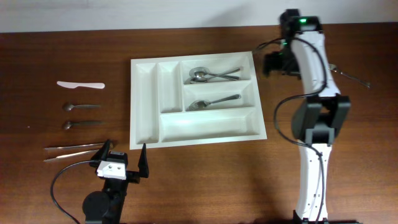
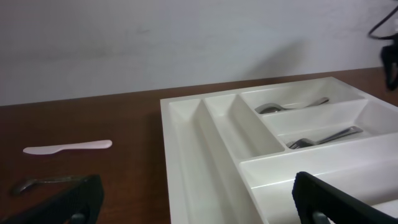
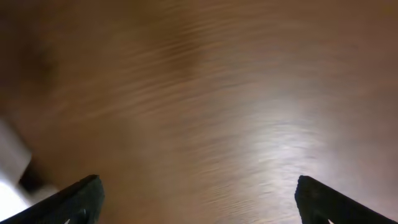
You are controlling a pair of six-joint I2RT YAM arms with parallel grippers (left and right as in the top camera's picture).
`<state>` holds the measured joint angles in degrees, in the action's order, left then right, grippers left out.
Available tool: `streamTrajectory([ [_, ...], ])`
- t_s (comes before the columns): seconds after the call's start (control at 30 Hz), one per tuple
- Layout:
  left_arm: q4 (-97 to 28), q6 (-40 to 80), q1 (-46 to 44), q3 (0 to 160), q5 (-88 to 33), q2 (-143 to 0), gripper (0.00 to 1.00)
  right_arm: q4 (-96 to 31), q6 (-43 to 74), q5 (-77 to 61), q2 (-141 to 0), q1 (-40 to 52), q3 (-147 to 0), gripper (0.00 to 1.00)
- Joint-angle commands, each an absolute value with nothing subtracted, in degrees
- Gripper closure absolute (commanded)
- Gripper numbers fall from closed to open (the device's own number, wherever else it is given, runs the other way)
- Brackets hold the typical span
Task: Pack container
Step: 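Move the right gripper back right over the remaining fork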
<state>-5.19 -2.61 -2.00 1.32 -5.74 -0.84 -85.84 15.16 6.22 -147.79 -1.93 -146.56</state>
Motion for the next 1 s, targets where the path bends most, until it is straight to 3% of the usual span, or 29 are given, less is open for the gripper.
streamTrajectory([
  [0.0, -5.39, -3.09, -1.69, 1.10, -5.56, -0.34, 0.01, -85.82, 29.69, 6.00, -145.84, -8.40, -147.85, 0.01],
  [0.3, -5.39, -3.09, -1.69, 1.10, -5.56, -0.36, 0.01, -77.69, 34.06, -17.87, -145.86, -22.09, -147.83, 0.01],
  [0.43, -5.39, -3.09, -1.69, 1.10, -5.56, -0.34, 0.01, -73.17, 50.33, -22.37, -145.86, -26.39, -147.83, 0.01],
  [0.5, -5.39, -3.09, -1.69, 1.10, -5.56, -0.36, 0.01, -70.50, 61.58, -22.44, -145.86, -28.32, -147.83, 0.01],
  [0.97, -5.39, -3.09, -1.69, 1.10, -5.54, -0.34, 0.01, -70.48, 91.64, -5.04, -145.97, -28.91, -147.81, 0.01],
])
